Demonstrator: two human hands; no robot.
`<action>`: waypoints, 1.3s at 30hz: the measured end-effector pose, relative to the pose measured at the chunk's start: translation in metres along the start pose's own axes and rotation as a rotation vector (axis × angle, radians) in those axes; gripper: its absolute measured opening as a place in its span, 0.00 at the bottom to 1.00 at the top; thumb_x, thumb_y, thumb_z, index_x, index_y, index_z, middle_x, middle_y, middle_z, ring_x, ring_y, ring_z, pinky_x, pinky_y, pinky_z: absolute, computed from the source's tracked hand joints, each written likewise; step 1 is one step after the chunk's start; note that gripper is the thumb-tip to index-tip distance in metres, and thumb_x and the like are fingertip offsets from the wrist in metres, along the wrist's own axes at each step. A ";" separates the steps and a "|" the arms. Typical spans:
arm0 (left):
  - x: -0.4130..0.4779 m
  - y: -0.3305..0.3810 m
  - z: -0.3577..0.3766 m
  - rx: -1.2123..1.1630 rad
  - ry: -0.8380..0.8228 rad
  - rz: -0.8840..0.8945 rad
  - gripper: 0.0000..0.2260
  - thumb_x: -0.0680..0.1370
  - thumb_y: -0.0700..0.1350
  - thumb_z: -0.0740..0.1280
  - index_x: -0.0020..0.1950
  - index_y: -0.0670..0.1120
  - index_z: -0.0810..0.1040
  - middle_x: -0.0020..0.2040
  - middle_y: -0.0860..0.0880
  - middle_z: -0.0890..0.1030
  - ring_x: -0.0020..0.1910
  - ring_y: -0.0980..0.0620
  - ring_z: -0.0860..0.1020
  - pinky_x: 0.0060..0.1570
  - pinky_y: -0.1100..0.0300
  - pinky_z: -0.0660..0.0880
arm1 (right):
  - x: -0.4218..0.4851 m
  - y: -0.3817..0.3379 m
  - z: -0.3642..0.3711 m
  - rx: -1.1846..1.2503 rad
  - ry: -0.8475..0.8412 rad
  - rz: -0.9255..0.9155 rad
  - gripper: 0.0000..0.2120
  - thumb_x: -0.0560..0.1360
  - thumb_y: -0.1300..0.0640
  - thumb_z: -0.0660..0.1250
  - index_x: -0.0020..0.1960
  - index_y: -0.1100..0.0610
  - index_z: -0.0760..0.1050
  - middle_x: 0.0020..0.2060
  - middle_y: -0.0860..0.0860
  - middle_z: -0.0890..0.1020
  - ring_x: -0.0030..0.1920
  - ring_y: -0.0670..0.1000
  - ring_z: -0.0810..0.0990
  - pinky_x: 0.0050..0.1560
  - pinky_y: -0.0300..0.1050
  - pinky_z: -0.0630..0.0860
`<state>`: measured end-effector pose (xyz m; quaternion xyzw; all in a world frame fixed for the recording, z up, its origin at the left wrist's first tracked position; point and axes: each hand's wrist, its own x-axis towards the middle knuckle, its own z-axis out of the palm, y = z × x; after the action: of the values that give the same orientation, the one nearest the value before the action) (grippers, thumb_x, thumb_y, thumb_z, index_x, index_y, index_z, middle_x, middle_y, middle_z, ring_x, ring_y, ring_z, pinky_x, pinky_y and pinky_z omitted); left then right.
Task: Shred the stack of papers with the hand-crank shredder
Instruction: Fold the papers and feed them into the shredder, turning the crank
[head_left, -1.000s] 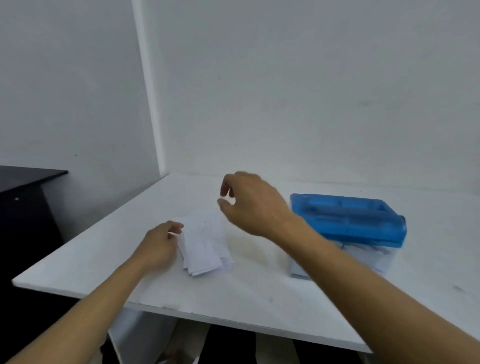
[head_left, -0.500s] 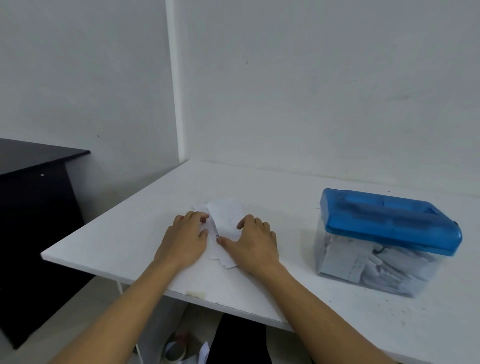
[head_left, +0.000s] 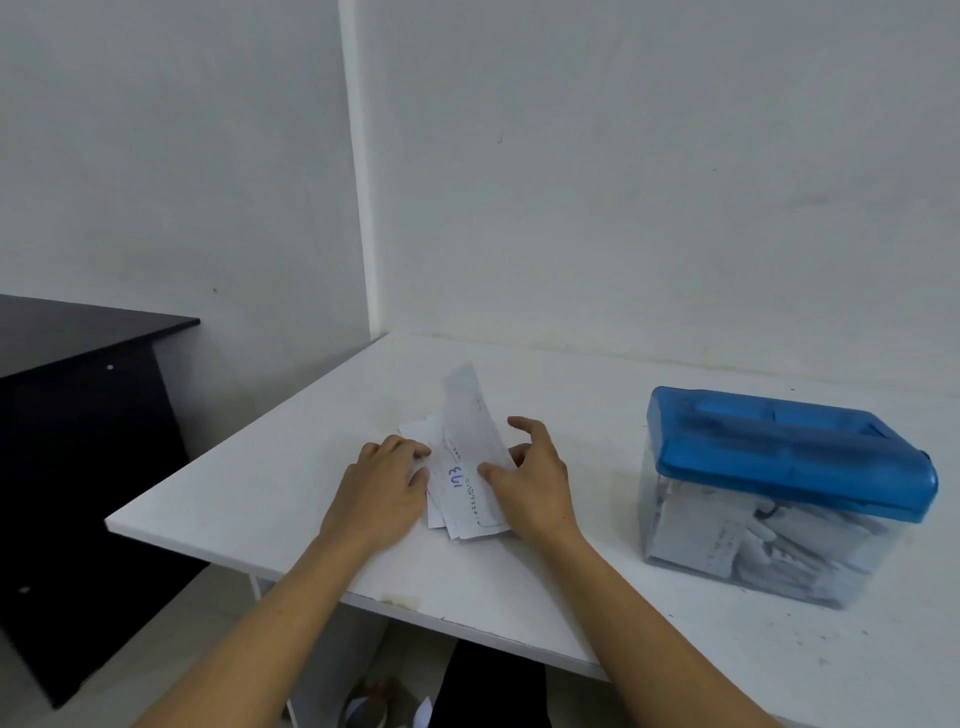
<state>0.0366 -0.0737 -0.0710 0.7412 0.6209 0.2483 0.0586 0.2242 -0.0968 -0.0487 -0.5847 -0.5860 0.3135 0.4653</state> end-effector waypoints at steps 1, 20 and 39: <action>0.000 0.000 0.000 -0.005 0.000 0.002 0.15 0.85 0.49 0.56 0.70 0.51 0.73 0.69 0.55 0.72 0.66 0.50 0.69 0.62 0.53 0.69 | 0.001 0.000 -0.001 0.027 0.005 -0.007 0.22 0.76 0.59 0.69 0.66 0.47 0.68 0.46 0.47 0.79 0.45 0.42 0.79 0.38 0.33 0.72; 0.007 0.125 -0.084 -0.787 0.186 0.103 0.12 0.85 0.50 0.60 0.55 0.49 0.82 0.50 0.54 0.85 0.48 0.54 0.83 0.52 0.53 0.81 | -0.015 -0.099 -0.060 0.285 -0.105 -0.178 0.16 0.79 0.63 0.59 0.65 0.51 0.68 0.55 0.48 0.79 0.51 0.48 0.80 0.42 0.37 0.76; 0.038 0.274 -0.099 -0.697 -0.085 0.249 0.15 0.85 0.56 0.56 0.66 0.51 0.74 0.52 0.54 0.80 0.47 0.53 0.79 0.42 0.59 0.76 | -0.016 -0.096 -0.222 0.054 0.149 -0.237 0.11 0.83 0.54 0.62 0.63 0.53 0.78 0.52 0.46 0.84 0.52 0.50 0.82 0.45 0.39 0.77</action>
<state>0.2408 -0.1199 0.1348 0.7562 0.4014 0.4190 0.3024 0.3873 -0.1636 0.1183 -0.5201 -0.6062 0.2278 0.5569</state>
